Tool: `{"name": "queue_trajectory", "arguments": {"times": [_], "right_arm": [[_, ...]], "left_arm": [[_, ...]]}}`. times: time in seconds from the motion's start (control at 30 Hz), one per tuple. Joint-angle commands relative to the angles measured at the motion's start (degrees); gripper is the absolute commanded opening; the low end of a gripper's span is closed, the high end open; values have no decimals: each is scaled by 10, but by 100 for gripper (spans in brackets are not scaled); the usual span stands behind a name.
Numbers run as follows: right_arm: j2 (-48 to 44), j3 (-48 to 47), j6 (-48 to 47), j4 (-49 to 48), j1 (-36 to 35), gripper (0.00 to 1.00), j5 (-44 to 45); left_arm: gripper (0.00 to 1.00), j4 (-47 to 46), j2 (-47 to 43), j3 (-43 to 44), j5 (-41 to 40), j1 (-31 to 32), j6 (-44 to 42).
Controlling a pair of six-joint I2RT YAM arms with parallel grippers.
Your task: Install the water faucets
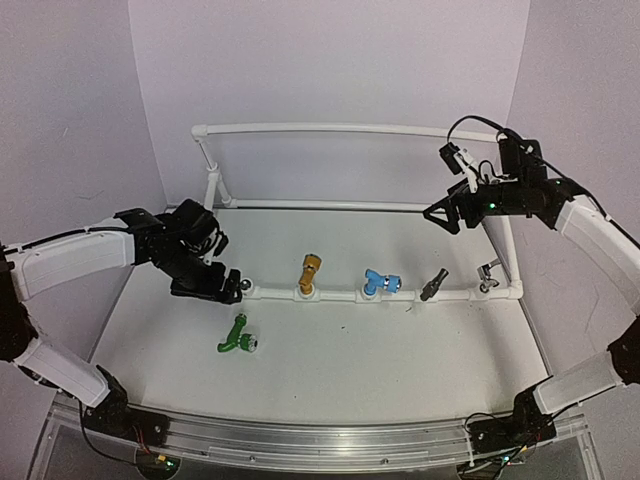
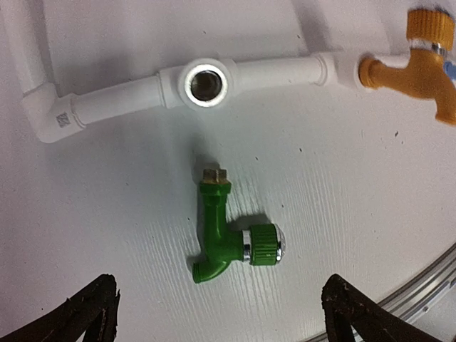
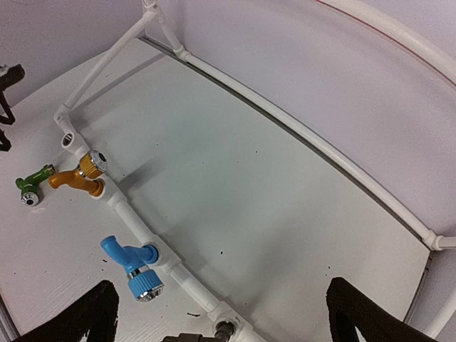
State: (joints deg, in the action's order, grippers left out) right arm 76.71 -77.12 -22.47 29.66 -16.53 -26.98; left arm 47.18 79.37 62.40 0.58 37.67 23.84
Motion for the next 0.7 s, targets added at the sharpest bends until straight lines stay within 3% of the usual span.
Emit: {"name": "queue_trajectory", "arguments": {"times": [0.0,0.33,0.67], "right_arm": [[2,-29,-6,21,-17,98,-17],[3,-27,-17,36,-43,98,-24],[-13,-25,-41,58,-43,98,-20]], "left_arm": [[100,48,10,-19,-19,41,10],[94,-35,29,-80,71,58,-6],[76,-152,39,-144,27,65,-33]]}}
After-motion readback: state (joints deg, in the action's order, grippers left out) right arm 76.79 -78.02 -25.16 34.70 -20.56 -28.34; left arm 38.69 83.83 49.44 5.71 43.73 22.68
